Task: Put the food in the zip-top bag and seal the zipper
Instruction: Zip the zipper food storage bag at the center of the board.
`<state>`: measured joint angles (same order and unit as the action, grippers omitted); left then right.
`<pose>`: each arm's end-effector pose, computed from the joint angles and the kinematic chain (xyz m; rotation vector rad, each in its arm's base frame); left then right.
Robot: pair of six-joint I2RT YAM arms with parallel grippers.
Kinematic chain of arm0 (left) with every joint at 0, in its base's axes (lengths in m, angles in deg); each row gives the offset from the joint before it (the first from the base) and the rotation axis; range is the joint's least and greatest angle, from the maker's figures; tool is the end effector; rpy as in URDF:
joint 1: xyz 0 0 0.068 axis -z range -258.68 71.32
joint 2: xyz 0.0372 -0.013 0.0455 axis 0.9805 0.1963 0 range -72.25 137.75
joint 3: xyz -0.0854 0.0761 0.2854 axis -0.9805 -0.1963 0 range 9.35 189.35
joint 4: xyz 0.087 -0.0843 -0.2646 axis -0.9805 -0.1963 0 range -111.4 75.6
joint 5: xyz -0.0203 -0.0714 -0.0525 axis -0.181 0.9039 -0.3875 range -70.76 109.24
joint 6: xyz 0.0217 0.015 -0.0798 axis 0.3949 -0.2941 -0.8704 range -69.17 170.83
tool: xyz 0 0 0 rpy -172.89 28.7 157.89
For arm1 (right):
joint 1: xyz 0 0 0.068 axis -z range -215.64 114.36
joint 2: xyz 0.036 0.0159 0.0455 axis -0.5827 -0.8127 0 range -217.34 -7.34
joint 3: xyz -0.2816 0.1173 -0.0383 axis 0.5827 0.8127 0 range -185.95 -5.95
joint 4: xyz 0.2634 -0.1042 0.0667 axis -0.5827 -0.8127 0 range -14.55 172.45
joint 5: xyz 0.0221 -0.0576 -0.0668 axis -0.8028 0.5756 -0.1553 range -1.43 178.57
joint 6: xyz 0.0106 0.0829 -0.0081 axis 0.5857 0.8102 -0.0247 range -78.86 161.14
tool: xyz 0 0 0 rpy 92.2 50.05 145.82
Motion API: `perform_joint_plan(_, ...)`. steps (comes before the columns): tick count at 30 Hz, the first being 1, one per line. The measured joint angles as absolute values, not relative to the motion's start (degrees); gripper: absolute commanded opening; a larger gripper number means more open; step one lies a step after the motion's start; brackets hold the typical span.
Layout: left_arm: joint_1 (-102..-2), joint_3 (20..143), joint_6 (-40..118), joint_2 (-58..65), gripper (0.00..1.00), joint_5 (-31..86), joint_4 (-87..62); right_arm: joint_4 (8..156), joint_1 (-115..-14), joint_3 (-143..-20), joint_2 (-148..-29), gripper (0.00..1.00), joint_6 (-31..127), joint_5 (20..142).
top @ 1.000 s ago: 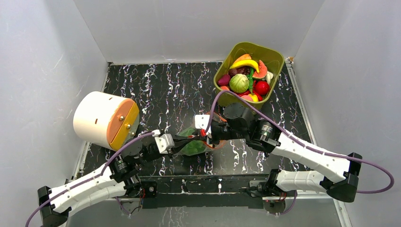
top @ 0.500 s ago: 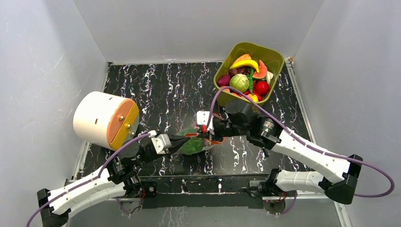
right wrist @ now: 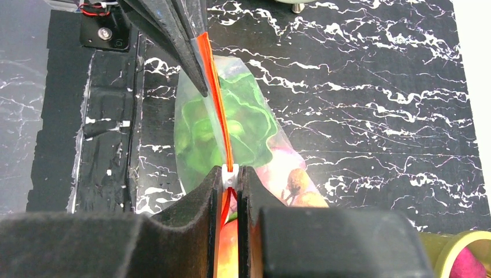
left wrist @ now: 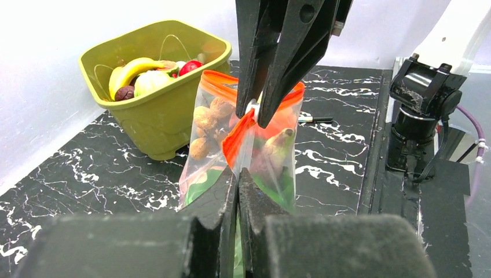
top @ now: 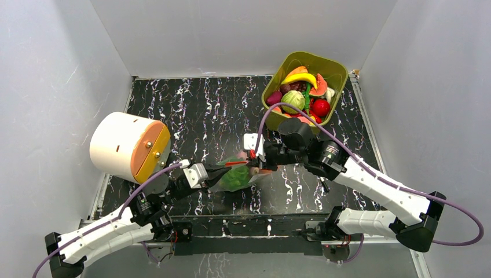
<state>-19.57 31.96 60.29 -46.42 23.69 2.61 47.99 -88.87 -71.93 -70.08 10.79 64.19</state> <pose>0.0837 -0.1512 0.3235 0.8288 1.0951 -0.7827 0.1408 0.2391 0.3824 -1.6060 1.4098 0.6862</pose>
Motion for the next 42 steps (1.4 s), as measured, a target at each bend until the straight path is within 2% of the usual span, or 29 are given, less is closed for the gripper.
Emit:
perform_joint_plan(3,-19.57,32.27,61.09,-45.81,0.31,23.69,1.91,46.59,-88.48,-72.52,-70.23,0.0,10.55,63.99)
perform_joint_plan(5,-19.57,33.34,61.6,-44.85,0.4,24.02,0.56,45.81,-88.0,-73.06,-70.52,0.0,10.39,63.99)
perform_joint_plan(8,-19.57,36.1,62.78,-42.51,0.46,24.98,-1.23,44.89,-87.65,-74.27,-71.46,0.0,9.83,63.95)
perform_joint_plan(11,-19.57,39.05,63.89,-38.77,0.46,26.75,-2.92,43.88,-87.65,-75.64,-72.99,0.0,8.6,63.34)
perform_joint_plan(15,-19.57,40.55,64.0,-34.95,0.39,27.43,-2.85,43.49,-87.65,-76.69,-74.65,0.0,7.77,62.35)
perform_joint_plan(16,-19.57,40.55,64.11,-34.34,0.32,27.43,-2.83,43.43,-87.65,-76.74,-74.84,0.0,7.66,62.11)
perform_joint_plan(19,-19.57,40.55,64.33,-33.38,0.03,27.43,-2.72,43.16,-87.65,-76.78,-75.17,0.0,7.09,61.5)
perform_joint_plan(20,-19.57,40.55,64.0,-33.27,0.0,27.38,-2.68,43.1,-87.65,-76.78,-75.17,0.0,7.01,61.41)
perform_joint_plan(26,-19.57,40.55,64.04,-33.68,0.0,25.26,-2.63,42.77,-87.63,-76.78,-75.17,0.0,6.7,61.67)
perform_joint_plan(35,-19.3,40.4,62.47,-37.22,0.0,14.79,-3.38,43.18,-82.8,-77.87,-75.22,0.0,6.74,60.47)
perform_joint_plan(42,-19.15,40.4,62.17,-37.79,0.0,10.92,-5.45,41.63,-81.64,-78.18,-75.22,0.0,7.14,59.9)
